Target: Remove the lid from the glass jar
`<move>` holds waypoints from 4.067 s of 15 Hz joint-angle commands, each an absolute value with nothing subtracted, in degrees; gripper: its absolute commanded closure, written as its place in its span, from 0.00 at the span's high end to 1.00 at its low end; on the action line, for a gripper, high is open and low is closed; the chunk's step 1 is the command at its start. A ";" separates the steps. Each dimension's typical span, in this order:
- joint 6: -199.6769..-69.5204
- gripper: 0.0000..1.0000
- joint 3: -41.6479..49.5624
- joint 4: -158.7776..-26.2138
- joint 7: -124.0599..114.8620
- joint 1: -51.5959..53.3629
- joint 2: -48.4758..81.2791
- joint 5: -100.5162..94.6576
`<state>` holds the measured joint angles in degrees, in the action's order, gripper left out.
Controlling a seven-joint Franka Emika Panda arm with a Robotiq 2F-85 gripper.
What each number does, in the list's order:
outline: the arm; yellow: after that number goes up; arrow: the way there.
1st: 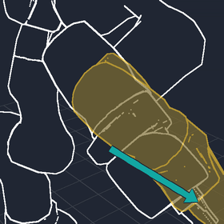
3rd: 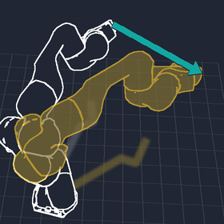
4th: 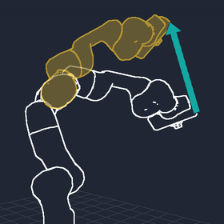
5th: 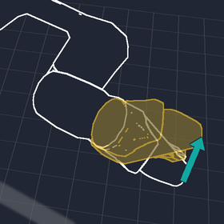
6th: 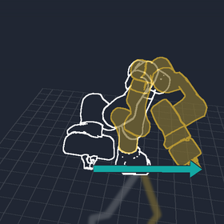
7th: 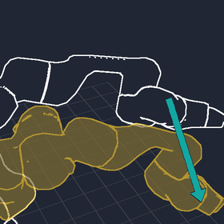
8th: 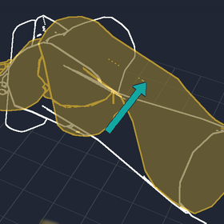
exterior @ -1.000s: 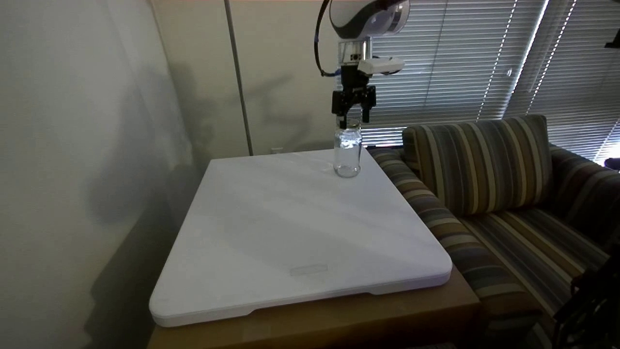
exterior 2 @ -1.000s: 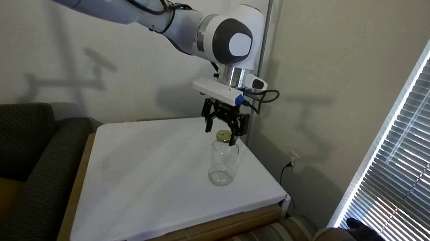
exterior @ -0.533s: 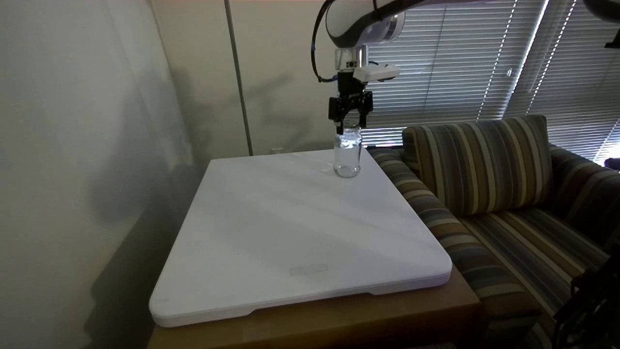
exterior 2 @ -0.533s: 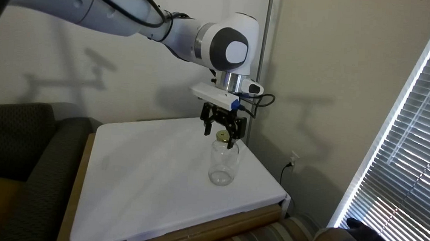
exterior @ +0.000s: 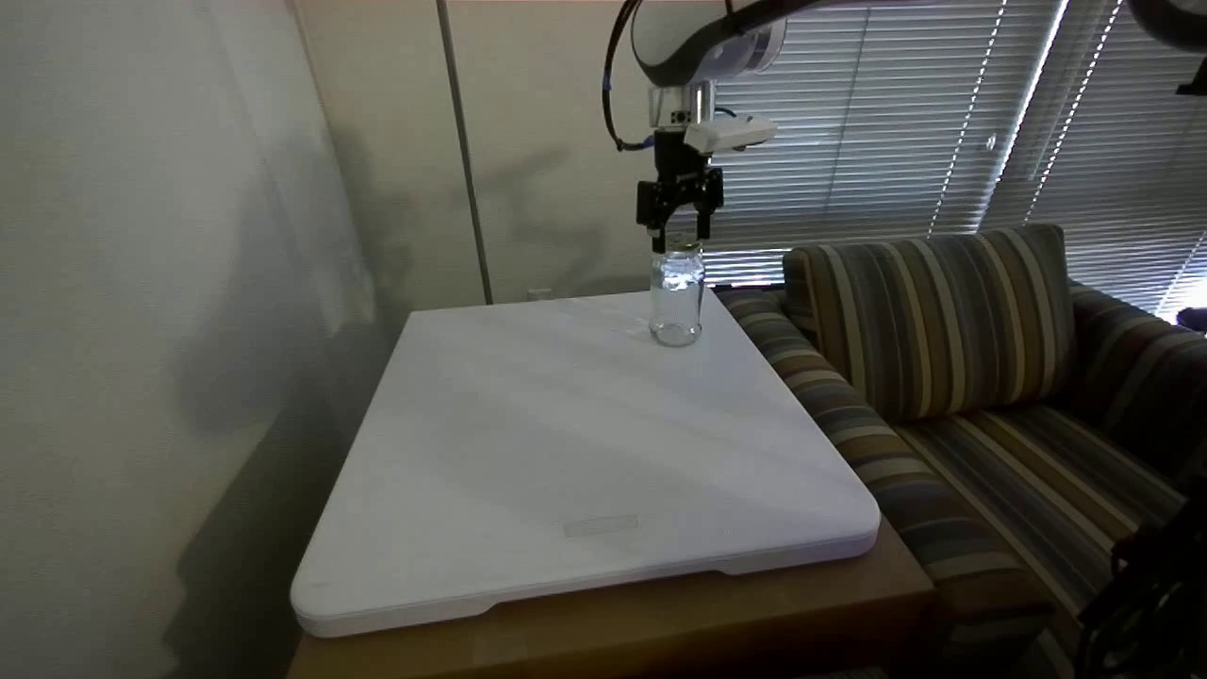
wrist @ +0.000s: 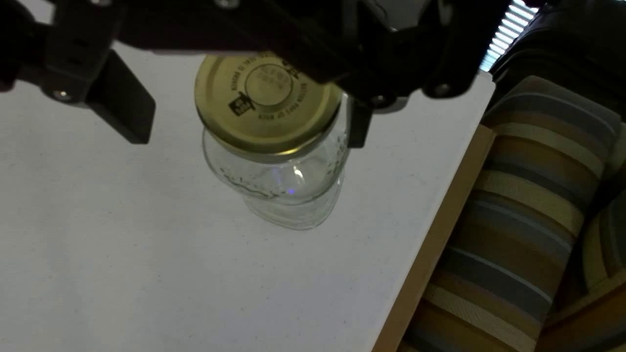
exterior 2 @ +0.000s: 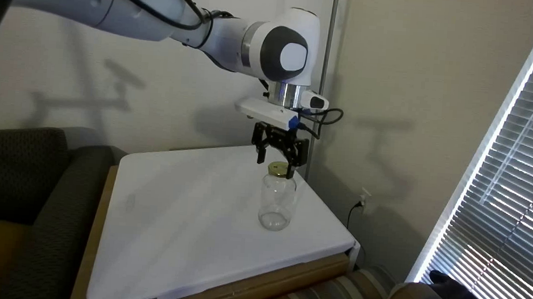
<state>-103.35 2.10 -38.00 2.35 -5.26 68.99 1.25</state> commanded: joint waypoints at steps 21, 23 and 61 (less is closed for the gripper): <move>-103.21 1.00 2.98 -30.56 -0.31 -5.92 74.49 0.08; -103.21 1.00 2.97 -30.42 -0.27 -5.80 74.41 0.05; -103.11 0.47 3.22 -28.95 0.15 -5.01 73.15 -0.40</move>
<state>-103.35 2.62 -30.27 0.25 -5.23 72.78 0.27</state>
